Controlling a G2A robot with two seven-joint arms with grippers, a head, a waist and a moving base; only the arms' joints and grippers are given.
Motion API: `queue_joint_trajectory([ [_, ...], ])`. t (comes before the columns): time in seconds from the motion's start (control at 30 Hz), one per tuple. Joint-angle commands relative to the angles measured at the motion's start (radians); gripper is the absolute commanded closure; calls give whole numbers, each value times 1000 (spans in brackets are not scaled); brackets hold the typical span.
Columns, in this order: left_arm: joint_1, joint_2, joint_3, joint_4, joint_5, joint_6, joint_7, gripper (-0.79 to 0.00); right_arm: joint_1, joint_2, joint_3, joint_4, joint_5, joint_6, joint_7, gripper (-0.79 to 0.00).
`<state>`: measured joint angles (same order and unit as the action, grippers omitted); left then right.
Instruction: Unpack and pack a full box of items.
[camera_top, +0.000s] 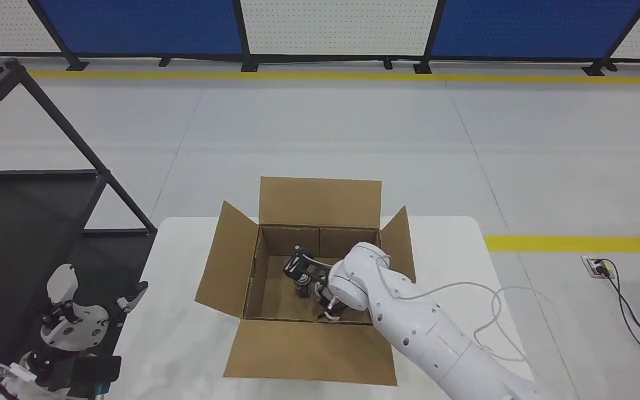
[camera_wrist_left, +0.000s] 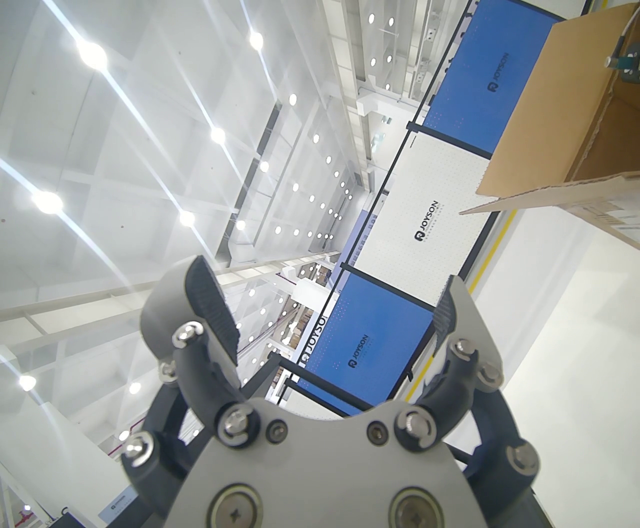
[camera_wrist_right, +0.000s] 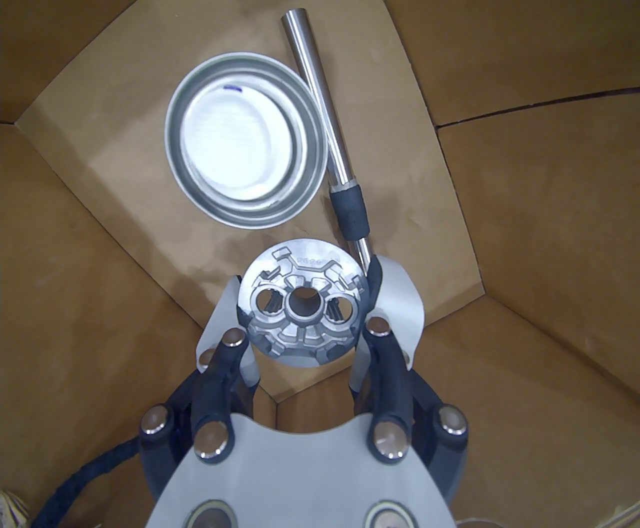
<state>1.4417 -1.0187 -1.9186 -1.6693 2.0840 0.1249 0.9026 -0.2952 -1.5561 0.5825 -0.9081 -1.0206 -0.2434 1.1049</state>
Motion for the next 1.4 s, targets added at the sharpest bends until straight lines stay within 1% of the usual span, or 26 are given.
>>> queue_joint_trajectory([
  [0.0, 0, 0, 0, 0, 0, 0, 0, -785, 8, -9, -6, 23, -2, 10, 5, 0],
  [0.23, 0, 0, 0, 0, 0, 0, 0, -785, 26, -37, -16, 91, 12, 16, -7, 0],
  [0.27, 0, 0, 0, 0, 0, 0, 0, -785, 29, -41, -16, 100, 14, 15, -9, -37],
  [0.33, 0, 0, 0, 0, 0, 0, 0, -785, 34, -47, -18, 116, 16, 11, -14, -151],
  [0.37, 0, 0, 0, 0, 0, 0, 0, -785, 37, -52, -18, 125, 16, 10, -15, -259],
  [0.43, 0, 0, 0, 0, 0, 0, 0, -785, 40, -57, -19, 137, 16, 10, -19, -317],
  [0.53, 0, 0, 0, 0, 0, 0, 0, -785, 44, -63, -16, 149, 16, 10, -23, -376],
  [0.57, 0, 0, 0, 0, 0, 0, 0, -785, 45, -64, -16, 152, 15, 11, -24, -403],
  [0.6, 0, 0, 0, 0, 0, 0, 0, -785, 46, -66, -15, 153, 12, 12, -25, -462],
  [0.67, 0, 0, 0, 0, 0, 0, 0, -785, 46, -68, -12, 152, 8, 16, -26, -489],
  [0.73, 0, 0, 0, 0, 0, 0, 0, -785, 44, -68, -7, 147, 3, 21, -25, -554],
  [0.77, 0, 0, 0, 0, 0, 0, 0, -785, 43, -68, -5, 145, 0, 23, -25, -613],
  [0.8, 0, 0, 0, 0, 0, 0, 0, -785, 41, -67, -2, 140, -5, 28, -23, -693],
  [0.9, 0, 0, 0, 0, 0, 0, 0, -785, 36, -65, 5, 126, -16, 31, -14, -705],
  [0.93, 0, 0, 0, 0, 0, 0, 0, -785, 33, -63, 10, 118, -20, 34, -12, -736],
  [1.07, 0, 0, 0, 0, 0, 0, 0, -785, 21, -52, 31, 75, -45, 50, -12, -785],
  [1.17, 0, 0, 0, 0, 0, 0, 0, -785, 0, -32, 64, -7, -79, 69, -4, -785],
  [1.27, 0, 0, 0, 0, 0, 0, 0, -785, -47, 1, 117, -142, -131, 80, 16, -785],
  [1.33, 0, 0, 0, 0, 0, 0, 0, -785, -104, 32, 168, -286, -189, 89, 47, -785],
  [1.37, 0, 0, 0, 0, 0, 0, 0, -785, -124, 41, 185, -333, -208, 93, 58, -785],
])
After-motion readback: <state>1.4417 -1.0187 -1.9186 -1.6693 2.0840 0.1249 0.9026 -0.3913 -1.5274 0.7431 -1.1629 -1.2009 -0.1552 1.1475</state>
